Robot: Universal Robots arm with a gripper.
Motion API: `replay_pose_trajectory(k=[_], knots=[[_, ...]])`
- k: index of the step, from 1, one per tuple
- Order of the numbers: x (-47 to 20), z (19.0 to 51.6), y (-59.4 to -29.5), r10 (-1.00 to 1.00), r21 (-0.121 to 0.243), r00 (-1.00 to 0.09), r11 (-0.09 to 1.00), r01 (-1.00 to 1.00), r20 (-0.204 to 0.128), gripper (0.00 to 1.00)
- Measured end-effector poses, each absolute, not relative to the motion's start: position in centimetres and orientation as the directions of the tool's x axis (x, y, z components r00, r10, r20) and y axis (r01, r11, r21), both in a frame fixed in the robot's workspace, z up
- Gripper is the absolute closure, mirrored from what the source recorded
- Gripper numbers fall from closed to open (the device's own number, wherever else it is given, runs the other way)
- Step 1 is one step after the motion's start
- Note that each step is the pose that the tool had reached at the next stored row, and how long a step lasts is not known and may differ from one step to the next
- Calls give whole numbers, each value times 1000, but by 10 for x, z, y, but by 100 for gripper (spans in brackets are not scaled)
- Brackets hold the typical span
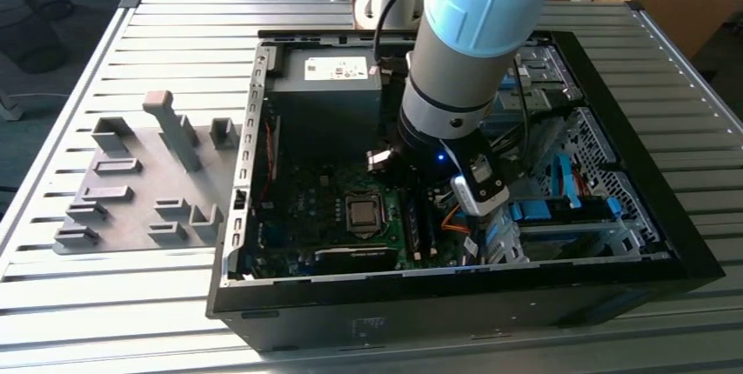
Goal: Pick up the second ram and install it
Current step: 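Press down the second ram until it locks into place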
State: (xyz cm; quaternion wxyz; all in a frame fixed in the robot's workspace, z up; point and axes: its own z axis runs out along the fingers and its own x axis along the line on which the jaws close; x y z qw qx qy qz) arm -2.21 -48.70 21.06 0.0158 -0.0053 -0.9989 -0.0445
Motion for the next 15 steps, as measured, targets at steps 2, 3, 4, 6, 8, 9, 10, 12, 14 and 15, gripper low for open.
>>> replay_pose_trajectory(k=[2,3,4,6,8,9,10,12,14,15], knots=[[-22,211,-487,9,89,-999,996,12,32,86],[-22,211,-487,10,89,-999,996,13,32,86],[-22,211,-487,11,89,-999,996,14,32,86],[-22,210,-487,13,89,-999,996,16,32,86],[-21,210,-488,16,89,-999,996,19,32,86],[-21,210,-488,17,89,-999,996,19,32,86],[-21,210,-488,17,89,-999,996,20,32,86],[-21,210,-488,17,89,-999,996,20,32,86],[-21,209,-488,17,89,-999,996,20,32,86],[-21,209,-488,17,89,-999,996,20,32,86]])
